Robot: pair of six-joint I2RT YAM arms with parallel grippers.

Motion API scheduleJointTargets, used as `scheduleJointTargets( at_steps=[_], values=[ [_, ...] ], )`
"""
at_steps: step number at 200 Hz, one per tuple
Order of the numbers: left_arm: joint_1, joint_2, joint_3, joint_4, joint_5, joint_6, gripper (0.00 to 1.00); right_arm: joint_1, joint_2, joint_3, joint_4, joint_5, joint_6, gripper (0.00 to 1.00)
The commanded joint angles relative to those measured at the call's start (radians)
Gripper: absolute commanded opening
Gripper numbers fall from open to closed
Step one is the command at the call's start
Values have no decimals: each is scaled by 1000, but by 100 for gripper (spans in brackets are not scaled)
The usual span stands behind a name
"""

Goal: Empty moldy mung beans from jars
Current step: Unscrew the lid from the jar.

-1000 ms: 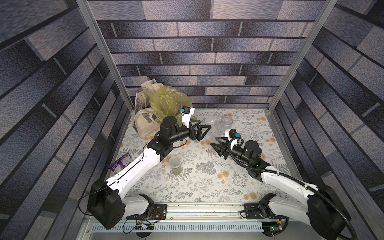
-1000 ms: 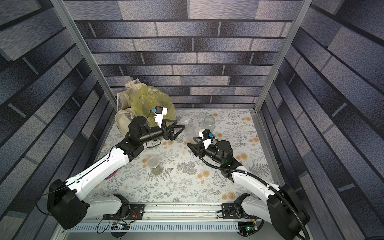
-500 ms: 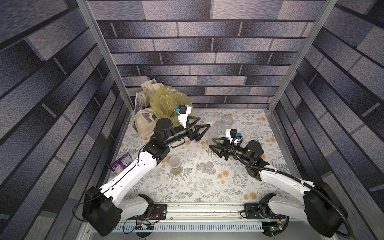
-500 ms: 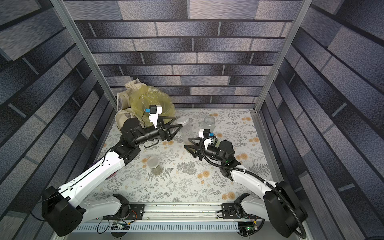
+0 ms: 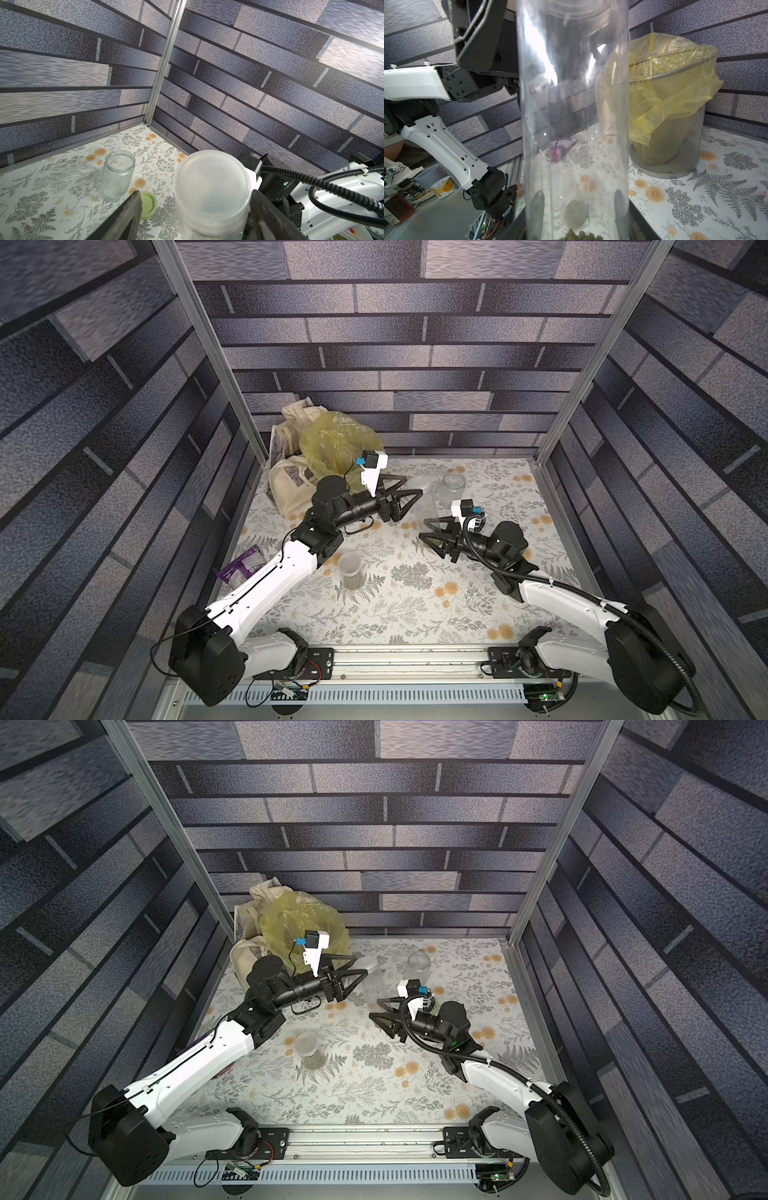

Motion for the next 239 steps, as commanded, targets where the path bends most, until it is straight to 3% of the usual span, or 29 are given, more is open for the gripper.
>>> scheduleJointTargets(
  at_steps=[1, 45, 111, 239],
  values=[
    [4, 12, 24, 30, 16, -15, 82, -4, 7, 12, 21, -40, -10, 47],
    [5, 28, 42, 17, 25, -13, 80, -4, 13, 11, 21, -51, -15, 46],
    [4, 53, 63, 24, 71, -25, 66, -4, 6, 12, -10, -40, -38, 45],
    [-8, 90, 125, -90, 39, -22, 57, -4, -111, 28, -222, 152, -156, 42]
  ],
)
